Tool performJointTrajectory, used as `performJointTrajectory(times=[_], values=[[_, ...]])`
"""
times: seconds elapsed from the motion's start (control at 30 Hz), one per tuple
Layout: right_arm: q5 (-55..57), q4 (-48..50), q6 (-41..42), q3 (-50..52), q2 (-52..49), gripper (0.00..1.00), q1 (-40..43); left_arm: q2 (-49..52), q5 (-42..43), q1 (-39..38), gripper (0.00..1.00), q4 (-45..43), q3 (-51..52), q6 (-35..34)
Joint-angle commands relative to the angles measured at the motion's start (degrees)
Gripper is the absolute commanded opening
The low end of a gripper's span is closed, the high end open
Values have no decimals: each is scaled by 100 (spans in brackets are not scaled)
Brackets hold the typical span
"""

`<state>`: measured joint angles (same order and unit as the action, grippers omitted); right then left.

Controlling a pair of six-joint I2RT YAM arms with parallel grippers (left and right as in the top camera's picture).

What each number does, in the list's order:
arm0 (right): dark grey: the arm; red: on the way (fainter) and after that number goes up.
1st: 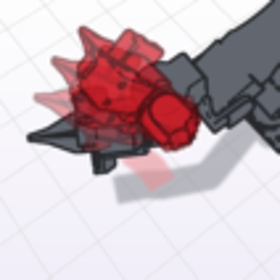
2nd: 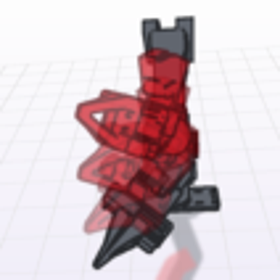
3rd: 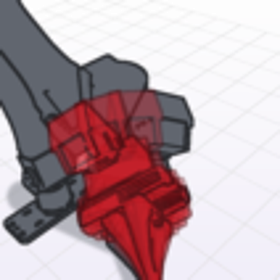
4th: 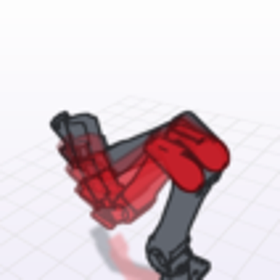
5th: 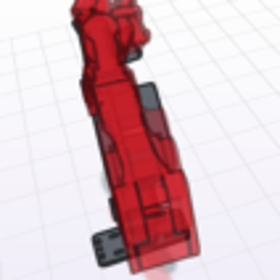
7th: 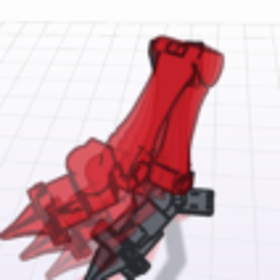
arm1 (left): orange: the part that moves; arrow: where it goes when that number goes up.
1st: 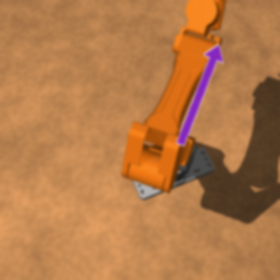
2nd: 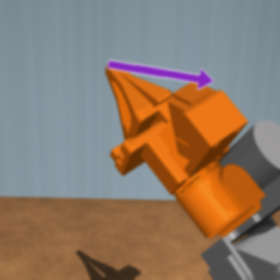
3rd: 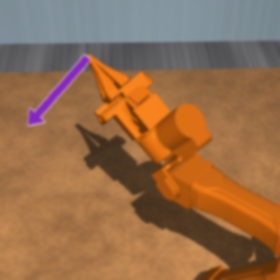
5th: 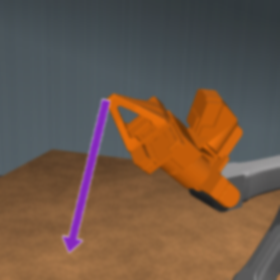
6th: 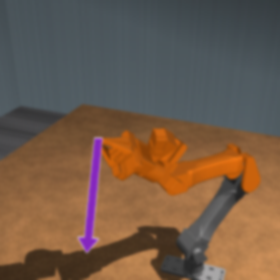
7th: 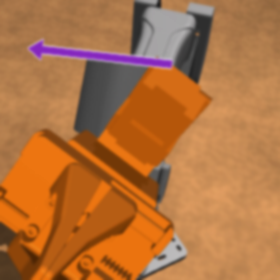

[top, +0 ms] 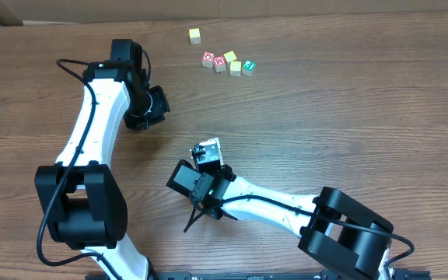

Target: Flip 4 blocks

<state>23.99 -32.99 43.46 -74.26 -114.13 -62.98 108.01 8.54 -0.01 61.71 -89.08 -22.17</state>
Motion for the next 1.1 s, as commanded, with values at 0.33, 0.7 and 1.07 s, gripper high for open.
performJointTrajectory(times=[0.33,0.7,1.07], values=[[79,-15,-4,-153,22,4,37,63,-15,-39,6,0,-98,-52],[26,-763,-9,-496,1565,4,380,63,-13,-28,4,153,-101,151],[-66,-2232,-129,-496,3348,73,2111,-841,46,0,4,315,-184,138]])
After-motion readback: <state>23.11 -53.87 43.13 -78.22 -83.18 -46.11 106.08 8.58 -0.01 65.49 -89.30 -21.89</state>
